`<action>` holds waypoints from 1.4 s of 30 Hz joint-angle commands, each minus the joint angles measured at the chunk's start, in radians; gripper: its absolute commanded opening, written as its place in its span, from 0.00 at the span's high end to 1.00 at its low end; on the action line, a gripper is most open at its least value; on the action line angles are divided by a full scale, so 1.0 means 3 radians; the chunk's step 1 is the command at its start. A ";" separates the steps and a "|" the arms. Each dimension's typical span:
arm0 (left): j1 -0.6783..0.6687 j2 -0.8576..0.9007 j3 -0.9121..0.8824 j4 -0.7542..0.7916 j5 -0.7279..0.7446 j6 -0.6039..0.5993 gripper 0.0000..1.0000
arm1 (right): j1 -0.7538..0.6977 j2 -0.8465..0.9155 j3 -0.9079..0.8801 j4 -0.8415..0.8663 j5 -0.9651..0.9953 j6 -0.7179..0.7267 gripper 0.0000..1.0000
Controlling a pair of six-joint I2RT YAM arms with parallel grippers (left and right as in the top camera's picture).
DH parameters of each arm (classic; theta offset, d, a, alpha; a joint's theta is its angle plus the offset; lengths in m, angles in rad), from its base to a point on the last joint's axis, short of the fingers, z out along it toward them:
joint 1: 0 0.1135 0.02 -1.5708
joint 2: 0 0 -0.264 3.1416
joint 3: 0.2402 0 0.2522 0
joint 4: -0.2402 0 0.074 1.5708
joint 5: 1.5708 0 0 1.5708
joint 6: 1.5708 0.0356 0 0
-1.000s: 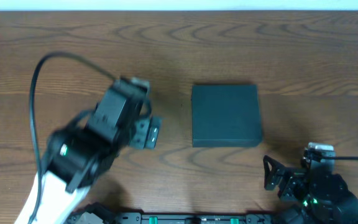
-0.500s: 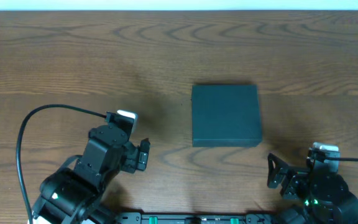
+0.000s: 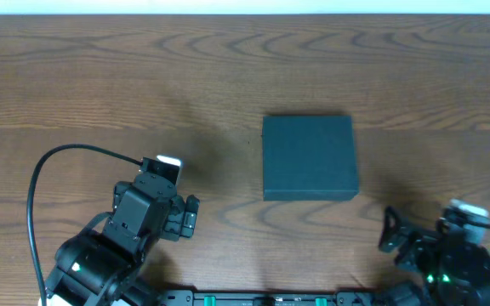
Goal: Pack container
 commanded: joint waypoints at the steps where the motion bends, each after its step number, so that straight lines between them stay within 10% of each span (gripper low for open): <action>1: 0.0010 0.0009 -0.0032 -0.0006 -0.0071 -0.0052 0.05 | -0.0334 -0.0150 0.0001 -0.0005 0.0062 0.0018 0.01; 16: 0.0010 0.0009 -0.0032 -0.0006 -0.0071 -0.0052 0.05 | -0.0936 -0.1006 -0.0734 -0.0010 0.0018 -0.0122 0.01; 22: 0.0010 0.0009 -0.0032 -0.0006 -0.0071 -0.0052 0.05 | -0.0936 -0.1005 -0.1078 0.0340 -0.0841 -0.1486 0.01; 42: 0.0010 0.0009 -0.0032 -0.0006 -0.0071 -0.0052 0.05 | -0.0936 -0.1005 -0.1569 0.0310 -0.0839 -0.1517 0.01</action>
